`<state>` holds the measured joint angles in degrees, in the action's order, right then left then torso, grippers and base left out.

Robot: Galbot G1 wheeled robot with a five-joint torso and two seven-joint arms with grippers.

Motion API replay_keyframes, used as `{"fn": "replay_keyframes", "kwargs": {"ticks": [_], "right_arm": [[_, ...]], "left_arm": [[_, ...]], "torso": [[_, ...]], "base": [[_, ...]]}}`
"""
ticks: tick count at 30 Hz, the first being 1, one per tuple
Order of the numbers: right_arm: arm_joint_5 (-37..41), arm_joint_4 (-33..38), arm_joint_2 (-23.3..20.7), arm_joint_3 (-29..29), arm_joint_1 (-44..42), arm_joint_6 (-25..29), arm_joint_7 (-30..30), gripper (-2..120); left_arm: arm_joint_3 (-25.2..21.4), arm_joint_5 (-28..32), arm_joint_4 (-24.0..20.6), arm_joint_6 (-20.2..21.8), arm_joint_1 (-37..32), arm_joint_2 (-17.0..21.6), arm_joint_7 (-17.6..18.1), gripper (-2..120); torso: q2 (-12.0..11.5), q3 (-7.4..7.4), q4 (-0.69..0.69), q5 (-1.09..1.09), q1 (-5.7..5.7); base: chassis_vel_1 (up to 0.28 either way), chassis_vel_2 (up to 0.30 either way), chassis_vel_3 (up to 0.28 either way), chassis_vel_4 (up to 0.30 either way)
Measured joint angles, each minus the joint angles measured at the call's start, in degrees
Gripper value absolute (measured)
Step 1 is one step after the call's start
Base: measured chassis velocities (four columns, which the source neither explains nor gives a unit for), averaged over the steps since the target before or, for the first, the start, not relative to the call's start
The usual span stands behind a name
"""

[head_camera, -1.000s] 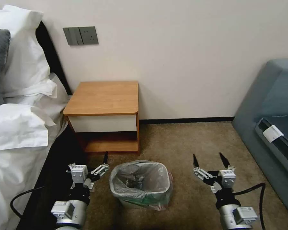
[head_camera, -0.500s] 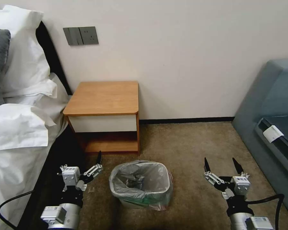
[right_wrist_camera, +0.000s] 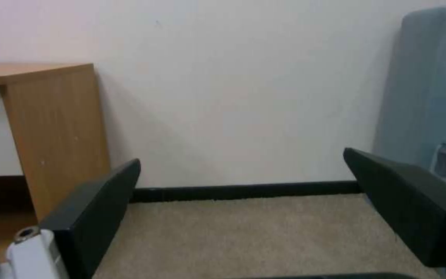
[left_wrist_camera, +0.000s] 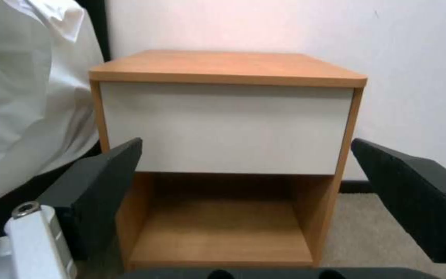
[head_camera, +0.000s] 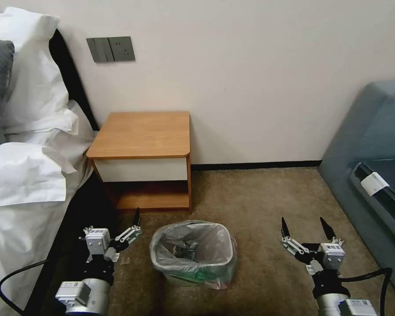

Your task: Pick up the garbage bag from the table and place it over the trash can.

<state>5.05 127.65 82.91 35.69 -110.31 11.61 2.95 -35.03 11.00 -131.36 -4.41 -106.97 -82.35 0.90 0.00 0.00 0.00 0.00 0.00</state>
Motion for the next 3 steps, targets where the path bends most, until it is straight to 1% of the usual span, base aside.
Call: {"fn": "replay_keyframes", "kwargs": {"ticks": [3], "right_arm": [[0.01, -0.01, -0.01, -0.01, 0.02, -0.03, 0.0, 100]], "left_arm": [[0.02, 0.01, 0.0, 0.02, 0.01, 0.01, 0.0, 100]], "torso": [[0.0, 0.0, 0.0, 0.0, 0.0]], "base": [[0.0, 0.0, 0.0, 0.0]]}}
